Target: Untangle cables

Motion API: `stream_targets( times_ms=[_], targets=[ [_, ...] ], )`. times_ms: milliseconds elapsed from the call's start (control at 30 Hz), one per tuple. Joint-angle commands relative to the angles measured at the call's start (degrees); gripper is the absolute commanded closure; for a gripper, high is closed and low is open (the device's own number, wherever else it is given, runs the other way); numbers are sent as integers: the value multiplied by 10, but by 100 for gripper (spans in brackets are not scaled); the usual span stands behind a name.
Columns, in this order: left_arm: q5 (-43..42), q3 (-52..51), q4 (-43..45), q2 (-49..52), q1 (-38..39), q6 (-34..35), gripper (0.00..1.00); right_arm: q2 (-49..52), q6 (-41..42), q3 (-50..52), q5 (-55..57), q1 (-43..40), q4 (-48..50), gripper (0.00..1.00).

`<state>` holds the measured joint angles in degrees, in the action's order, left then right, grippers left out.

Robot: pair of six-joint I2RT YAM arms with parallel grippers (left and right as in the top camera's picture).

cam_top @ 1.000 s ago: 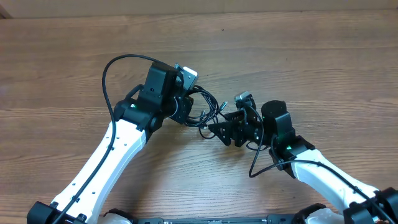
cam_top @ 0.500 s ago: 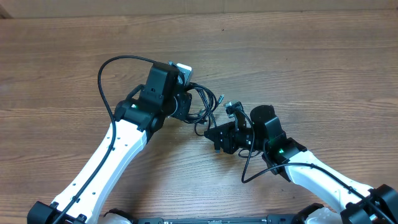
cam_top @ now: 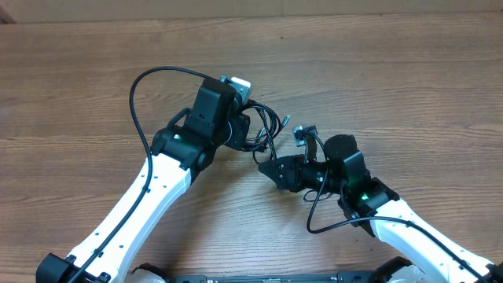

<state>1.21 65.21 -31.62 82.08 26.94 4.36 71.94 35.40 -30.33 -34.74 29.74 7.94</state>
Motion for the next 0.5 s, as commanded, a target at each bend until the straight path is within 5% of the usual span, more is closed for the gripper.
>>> stream_targets(
  times_ms=[0, 233, 467],
  targets=[
    [18, 17, 5, -4, 0, 8, 96, -9, -47, -5, 52, 3, -14, 58],
    [-25, 17, 3, -4, 1, 8, 96, -9, -93, -5, 136, 3, -12, 41],
    [-114, 17, 3, -4, 1, 43, 96, 0, -107, -5, 193, 3, -3, 43]
  ],
)
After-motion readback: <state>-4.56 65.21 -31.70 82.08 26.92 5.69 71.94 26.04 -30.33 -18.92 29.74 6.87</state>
